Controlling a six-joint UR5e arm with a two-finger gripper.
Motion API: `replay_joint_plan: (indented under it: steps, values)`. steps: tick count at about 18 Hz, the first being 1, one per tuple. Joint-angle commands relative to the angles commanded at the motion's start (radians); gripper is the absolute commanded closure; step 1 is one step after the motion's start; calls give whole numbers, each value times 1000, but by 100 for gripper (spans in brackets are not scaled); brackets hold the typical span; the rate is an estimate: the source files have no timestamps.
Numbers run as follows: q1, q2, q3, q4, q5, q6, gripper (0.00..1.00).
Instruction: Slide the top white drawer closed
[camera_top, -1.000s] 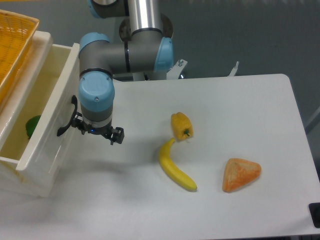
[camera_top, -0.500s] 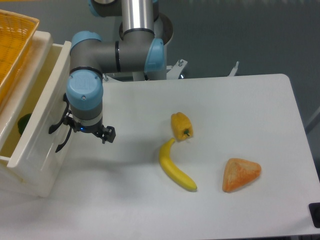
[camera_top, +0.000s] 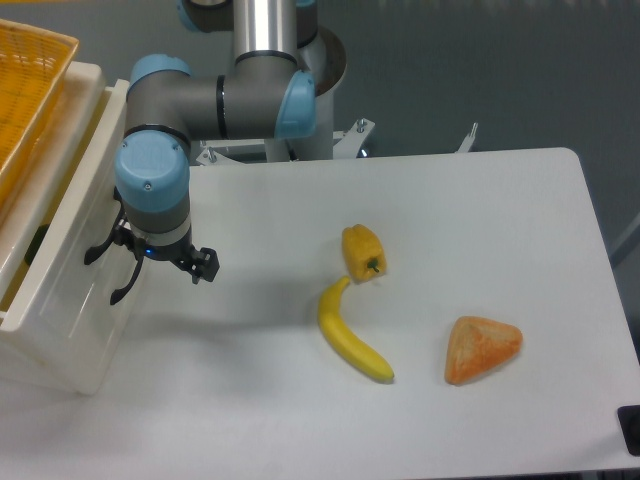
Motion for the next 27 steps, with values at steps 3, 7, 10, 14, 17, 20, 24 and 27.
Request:
replay_joint_plan:
  steps: [3,7,10,14,17,20,24,27]
  values:
    - [-3,0,-3,0,0,0,0]
    - [-9,0,-3,0,3,0,0]
    - [-9,0,-3,0,0,0,0]
    - [-17,2,-2,0,0,-6,0]
    - [-17,0,-3,0,-2,-8,0]
    - [-18,0,-3,0,-2,-8,0]
    - [-20,0,-2,2,-2,-8,0]
    - [-21,0,-2,0,-2,-9,0]
